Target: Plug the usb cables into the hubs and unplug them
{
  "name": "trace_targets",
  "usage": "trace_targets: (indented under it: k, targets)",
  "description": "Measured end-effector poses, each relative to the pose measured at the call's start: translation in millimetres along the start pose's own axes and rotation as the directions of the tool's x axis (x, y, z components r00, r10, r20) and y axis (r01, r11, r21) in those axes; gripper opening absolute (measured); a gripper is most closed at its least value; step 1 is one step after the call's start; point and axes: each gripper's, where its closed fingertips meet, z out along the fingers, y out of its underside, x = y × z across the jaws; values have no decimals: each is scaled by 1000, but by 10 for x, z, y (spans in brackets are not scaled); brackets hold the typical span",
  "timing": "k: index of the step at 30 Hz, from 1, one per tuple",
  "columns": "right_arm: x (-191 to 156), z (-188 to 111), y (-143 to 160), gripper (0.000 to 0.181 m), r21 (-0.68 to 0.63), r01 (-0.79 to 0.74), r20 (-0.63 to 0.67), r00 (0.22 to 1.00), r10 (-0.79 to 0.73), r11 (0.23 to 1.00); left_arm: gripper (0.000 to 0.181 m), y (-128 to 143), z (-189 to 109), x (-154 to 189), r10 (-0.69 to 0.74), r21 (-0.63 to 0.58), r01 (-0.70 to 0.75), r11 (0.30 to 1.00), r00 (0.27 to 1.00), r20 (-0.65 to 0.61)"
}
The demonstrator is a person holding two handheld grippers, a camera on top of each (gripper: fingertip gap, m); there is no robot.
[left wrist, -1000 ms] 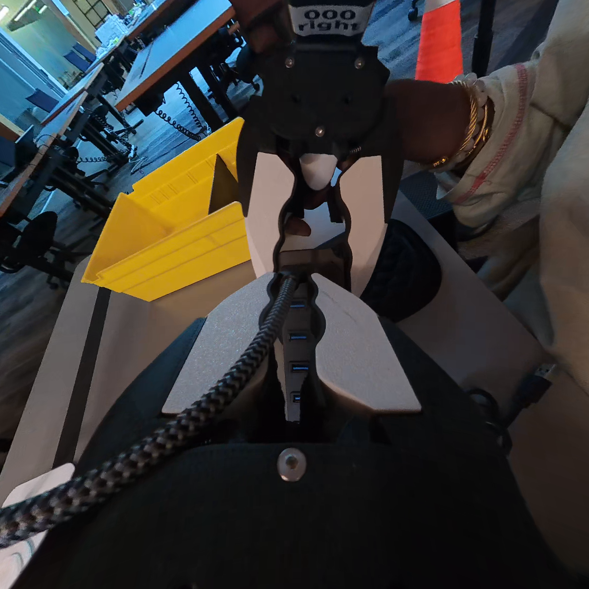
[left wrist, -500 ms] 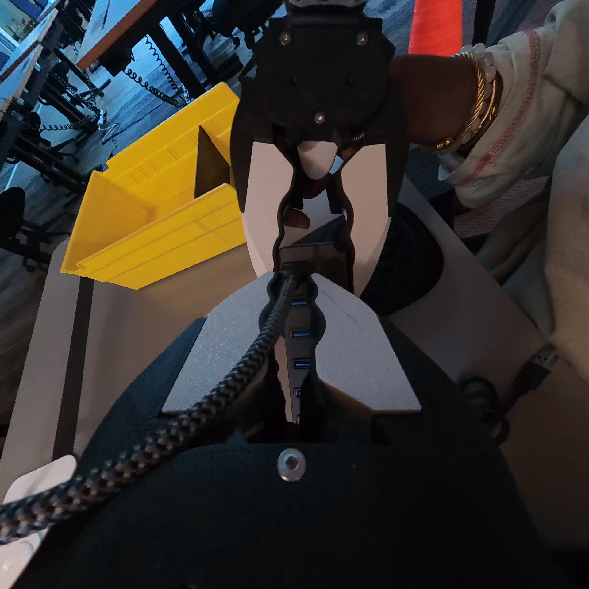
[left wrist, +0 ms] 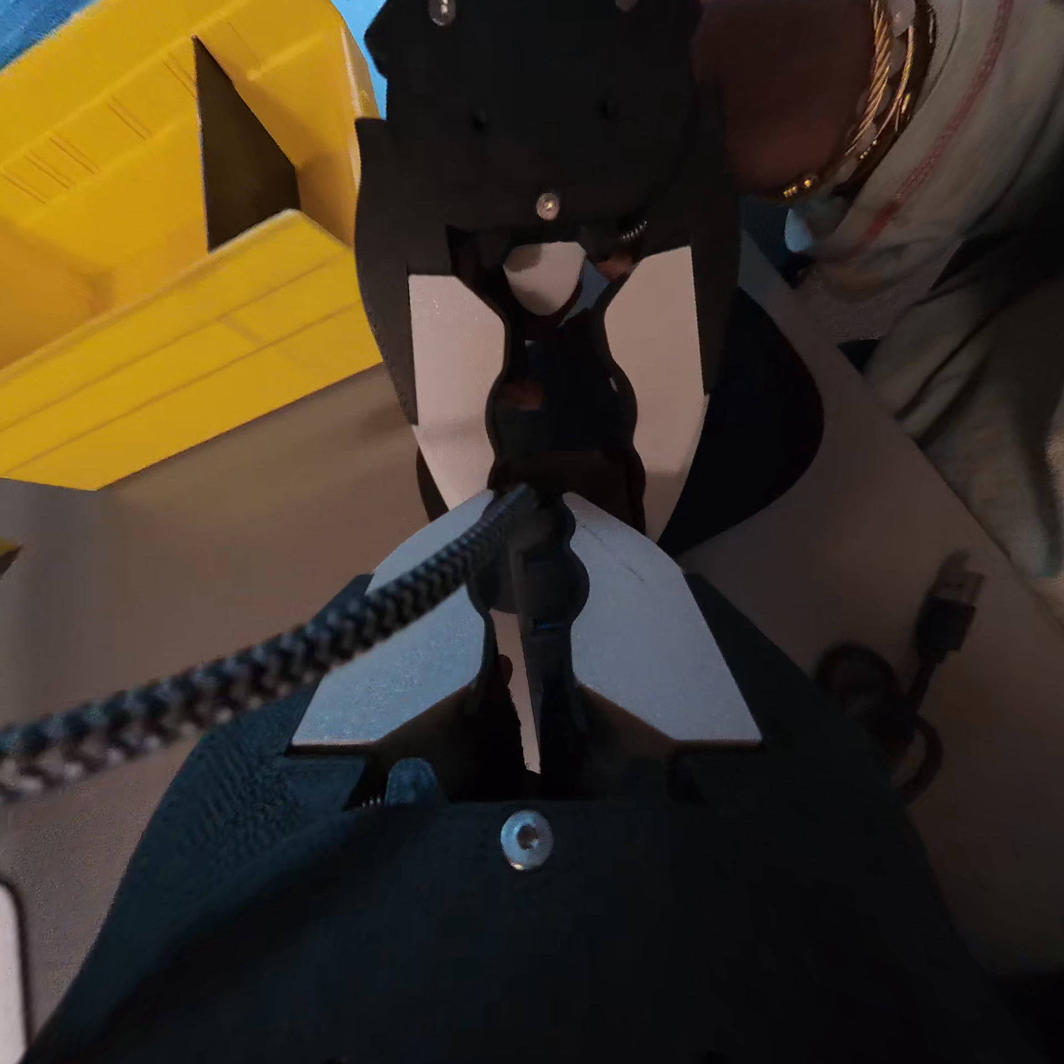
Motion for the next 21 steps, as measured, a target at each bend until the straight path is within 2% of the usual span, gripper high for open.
trace_targets:
  k: [3,6,8,10,11,13,15,16,19,21]
  targets:
    - [-21,68,89,53,-5,-30,33,999,30,1000,17,80,78,7,-25,11,25,1000,1000,6]
    - [-41,146,213,54,-54,-59,59,996,62,997,18,190,198,15,-2,-39,3,999,1000,29]
    - [-26,119,189,54,-15,-105,78,991,106,994,19,181,187,-25,19,-23,-18,1000,998,62]
    - [5,96,240,54,-34,-128,70,989,130,991,30,195,114,-53,28,-20,-26,999,995,95]
    - [21,82,257,54,-38,-130,62,989,132,991,37,146,32,-85,-6,27,2,1000,991,132]
    - [24,58,265,54,-33,-140,65,988,142,990,51,48,-212,-129,-110,141,82,987,973,203]
    - [36,40,260,58,-27,-151,63,986,152,988,58,-23,-547,-160,-179,248,99,964,930,322]
    - [56,25,243,68,-19,-150,49,987,151,988,58,-74,-744,-139,-197,305,76,949,901,388]
    - [151,-97,104,81,49,-120,-32,992,122,992,58,-225,-1358,88,-243,450,-33,893,804,542]
    - [221,-228,28,88,78,-108,-104,988,116,991,57,-177,-1721,255,-297,484,-44,874,740,604]
